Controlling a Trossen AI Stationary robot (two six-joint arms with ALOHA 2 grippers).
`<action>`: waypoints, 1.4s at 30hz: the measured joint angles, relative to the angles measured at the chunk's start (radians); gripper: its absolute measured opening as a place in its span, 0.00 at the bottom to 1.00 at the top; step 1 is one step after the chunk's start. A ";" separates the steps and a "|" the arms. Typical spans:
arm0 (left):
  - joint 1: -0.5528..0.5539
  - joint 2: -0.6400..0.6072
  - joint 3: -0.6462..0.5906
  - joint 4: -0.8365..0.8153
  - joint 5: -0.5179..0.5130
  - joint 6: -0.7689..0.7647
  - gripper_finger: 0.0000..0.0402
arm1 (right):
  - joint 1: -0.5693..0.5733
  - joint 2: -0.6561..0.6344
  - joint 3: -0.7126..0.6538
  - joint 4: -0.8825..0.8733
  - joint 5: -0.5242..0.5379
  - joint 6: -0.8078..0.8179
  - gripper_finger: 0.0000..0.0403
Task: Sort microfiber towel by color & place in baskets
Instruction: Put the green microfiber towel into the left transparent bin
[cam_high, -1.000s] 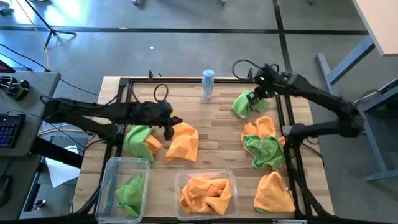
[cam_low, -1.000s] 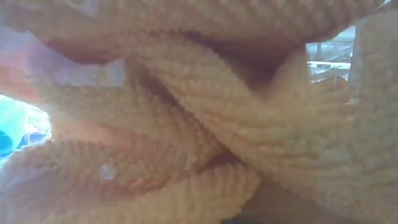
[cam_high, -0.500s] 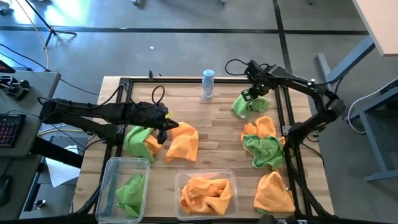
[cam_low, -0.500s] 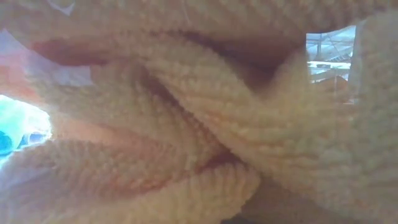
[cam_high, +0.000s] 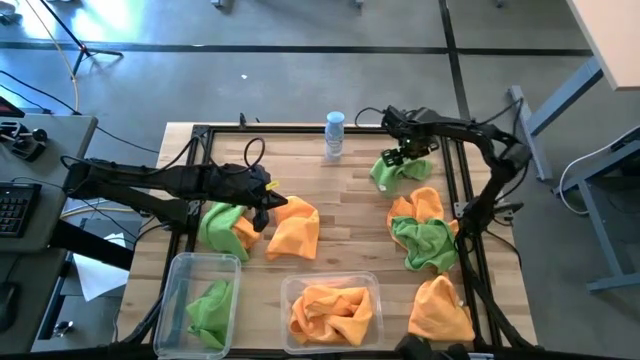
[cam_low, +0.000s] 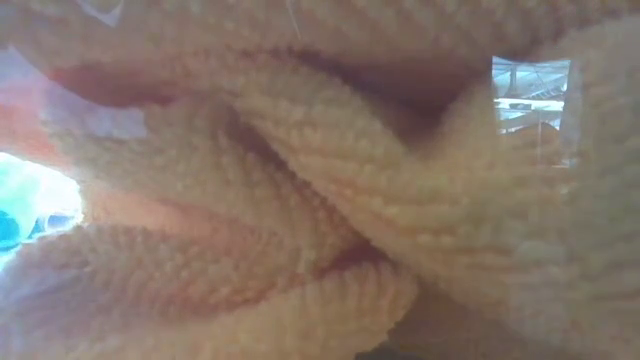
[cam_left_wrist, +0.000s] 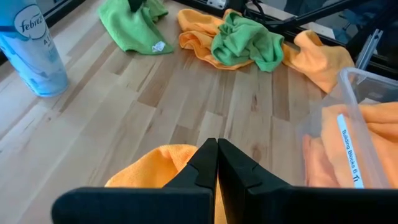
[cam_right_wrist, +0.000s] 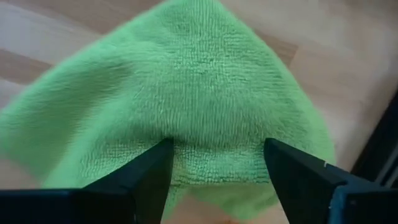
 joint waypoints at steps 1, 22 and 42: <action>0.000 0.000 0.000 0.000 0.000 -0.007 0.00 | 0.000 0.019 0.000 0.005 0.010 0.001 0.63; 0.000 0.000 0.000 0.034 0.000 -0.070 0.00 | 0.055 -0.116 -0.003 -0.038 0.093 -0.105 0.04; 0.002 0.017 0.000 0.394 -0.189 0.178 0.38 | 0.520 -0.698 -0.002 0.042 0.084 0.095 0.00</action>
